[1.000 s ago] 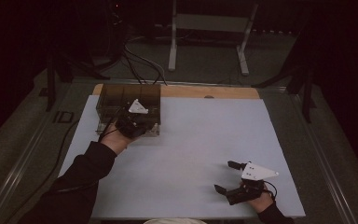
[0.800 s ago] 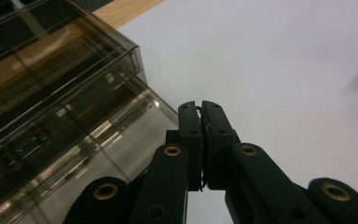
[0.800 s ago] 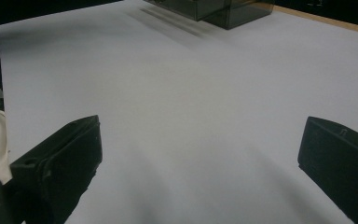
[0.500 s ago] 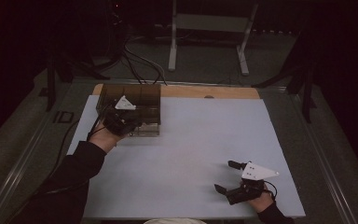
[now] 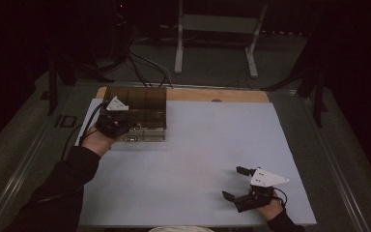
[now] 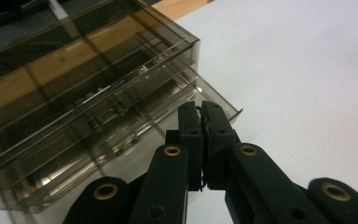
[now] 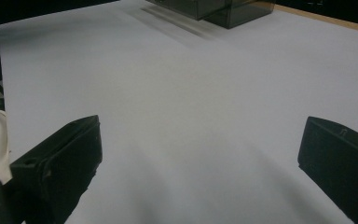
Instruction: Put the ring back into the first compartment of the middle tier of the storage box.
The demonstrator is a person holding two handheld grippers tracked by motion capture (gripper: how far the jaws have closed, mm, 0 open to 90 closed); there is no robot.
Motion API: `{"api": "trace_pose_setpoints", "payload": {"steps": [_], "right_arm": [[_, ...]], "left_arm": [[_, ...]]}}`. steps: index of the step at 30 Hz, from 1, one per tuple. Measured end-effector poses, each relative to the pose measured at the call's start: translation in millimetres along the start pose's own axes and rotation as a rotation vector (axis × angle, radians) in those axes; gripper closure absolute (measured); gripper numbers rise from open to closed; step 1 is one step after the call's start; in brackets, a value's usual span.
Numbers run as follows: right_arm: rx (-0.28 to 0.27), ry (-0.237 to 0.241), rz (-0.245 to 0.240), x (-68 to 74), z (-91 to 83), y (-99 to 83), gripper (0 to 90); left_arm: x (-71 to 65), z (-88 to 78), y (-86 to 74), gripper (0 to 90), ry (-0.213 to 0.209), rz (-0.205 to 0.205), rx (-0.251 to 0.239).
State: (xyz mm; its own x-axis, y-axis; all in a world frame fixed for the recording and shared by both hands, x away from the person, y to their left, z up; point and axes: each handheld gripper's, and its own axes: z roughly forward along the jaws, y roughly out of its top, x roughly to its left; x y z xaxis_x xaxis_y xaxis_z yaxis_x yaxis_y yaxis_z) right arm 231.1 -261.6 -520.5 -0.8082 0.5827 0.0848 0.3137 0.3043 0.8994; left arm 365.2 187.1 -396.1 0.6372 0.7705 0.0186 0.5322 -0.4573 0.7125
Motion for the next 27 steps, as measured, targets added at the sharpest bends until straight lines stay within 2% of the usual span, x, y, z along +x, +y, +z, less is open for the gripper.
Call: {"api": "trace_pose_setpoints", "payload": {"steps": [15, 27], "right_arm": [[-0.001, 0.001, 0.006, -0.4, 0.2, -0.1, 0.0], [0.005, -0.002, 0.004, -0.5, 0.8, -0.7, 0.0]], "left_arm": [[24.8, -14.8, -7.1, 90.0, 0.048, -0.054, -0.013], [46.4, -14.8, -19.1, 90.0, 0.08, -0.11, -0.007]]}}
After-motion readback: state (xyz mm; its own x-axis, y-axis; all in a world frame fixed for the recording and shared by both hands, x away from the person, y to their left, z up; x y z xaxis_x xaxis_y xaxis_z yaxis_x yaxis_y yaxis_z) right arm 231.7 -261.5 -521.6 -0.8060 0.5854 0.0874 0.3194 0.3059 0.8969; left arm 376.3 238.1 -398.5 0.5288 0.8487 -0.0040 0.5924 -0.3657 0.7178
